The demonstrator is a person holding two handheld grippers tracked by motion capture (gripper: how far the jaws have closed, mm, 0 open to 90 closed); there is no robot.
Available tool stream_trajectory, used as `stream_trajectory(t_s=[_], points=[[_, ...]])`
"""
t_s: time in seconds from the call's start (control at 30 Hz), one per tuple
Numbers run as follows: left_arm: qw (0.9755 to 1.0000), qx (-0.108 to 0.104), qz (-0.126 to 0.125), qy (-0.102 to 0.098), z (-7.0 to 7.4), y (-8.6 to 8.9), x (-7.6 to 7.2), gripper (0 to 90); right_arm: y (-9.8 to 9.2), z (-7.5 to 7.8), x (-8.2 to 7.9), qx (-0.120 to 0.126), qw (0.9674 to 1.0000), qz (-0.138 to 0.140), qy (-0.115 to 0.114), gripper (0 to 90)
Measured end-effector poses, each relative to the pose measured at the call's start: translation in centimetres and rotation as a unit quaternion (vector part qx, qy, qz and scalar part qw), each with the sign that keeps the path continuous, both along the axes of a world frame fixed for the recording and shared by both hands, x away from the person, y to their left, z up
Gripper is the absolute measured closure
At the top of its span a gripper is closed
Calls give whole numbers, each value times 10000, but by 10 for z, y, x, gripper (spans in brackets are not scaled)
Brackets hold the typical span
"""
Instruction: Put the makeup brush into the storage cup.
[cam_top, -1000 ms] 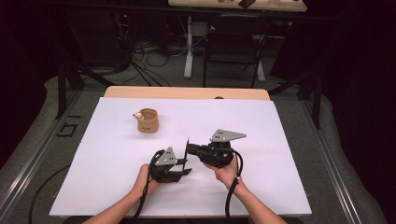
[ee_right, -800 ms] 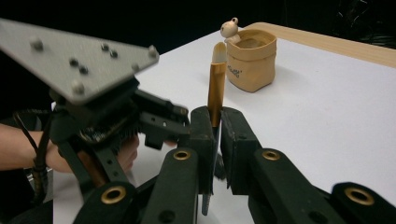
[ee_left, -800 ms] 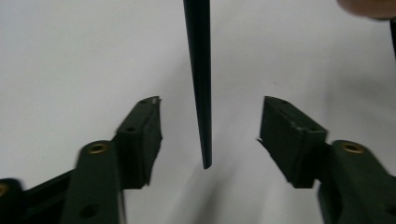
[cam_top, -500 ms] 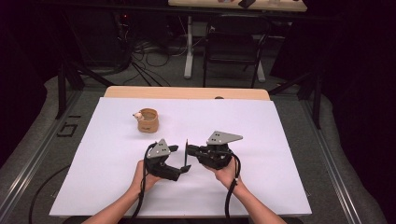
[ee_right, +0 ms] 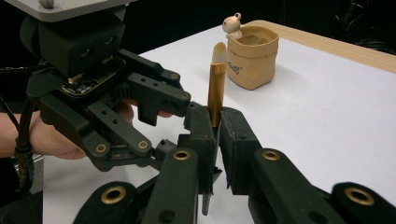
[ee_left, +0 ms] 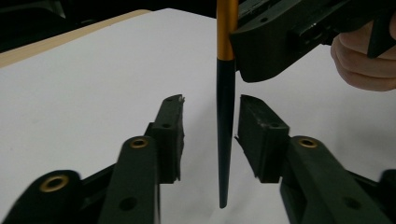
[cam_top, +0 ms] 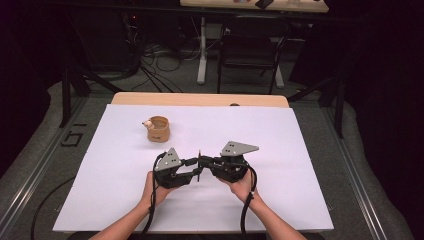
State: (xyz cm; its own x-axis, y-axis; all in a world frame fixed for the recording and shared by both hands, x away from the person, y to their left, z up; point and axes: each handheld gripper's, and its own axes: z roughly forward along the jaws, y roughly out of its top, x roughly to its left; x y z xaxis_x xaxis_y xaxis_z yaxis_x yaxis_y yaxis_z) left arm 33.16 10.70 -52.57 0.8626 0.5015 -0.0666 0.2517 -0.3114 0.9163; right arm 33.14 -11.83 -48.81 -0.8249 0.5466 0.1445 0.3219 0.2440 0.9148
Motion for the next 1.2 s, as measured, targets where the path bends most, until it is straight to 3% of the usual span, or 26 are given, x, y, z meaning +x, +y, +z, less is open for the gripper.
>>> stream_trajectory(t_s=[0.2,0.53,0.6,0.63,0.73,0.87,0.9,1.03,1.1,1.2], points=[[10000,-74,-51,-27,0,1,0,793,1,-1,1,-58,10000,7,-17,843],[10000,-41,-82,-32,-2,1,-1,824,1,-2,2,-127,9999,56,8,832],[9999,-21,-80,-60,-1,1,0,825,0,-1,3,-138,9999,77,58,787],[9999,-16,-76,-72,-1,2,0,824,-2,-1,5,-150,9998,84,94,704],[10000,-3,-47,-87,-1,3,0,824,-4,-1,6,-193,9997,62,143,654],[9999,9,38,-102,-1,6,1,825,-7,-3,8,-293,9994,98,169,496],[9999,12,31,-107,-1,6,2,824,-8,-4,8,-333,9992,75,196,412],[9998,31,112,-160,0,8,3,825,-11,-6,9,-398,9991,42,156,334],[9997,49,127,-189,0,10,4,825,-12,-7,10,-544,9984,29,181,256],[9996,76,163,-230,0,11,5,824,-13,-9,10,-700,9975,-25,109,209]])
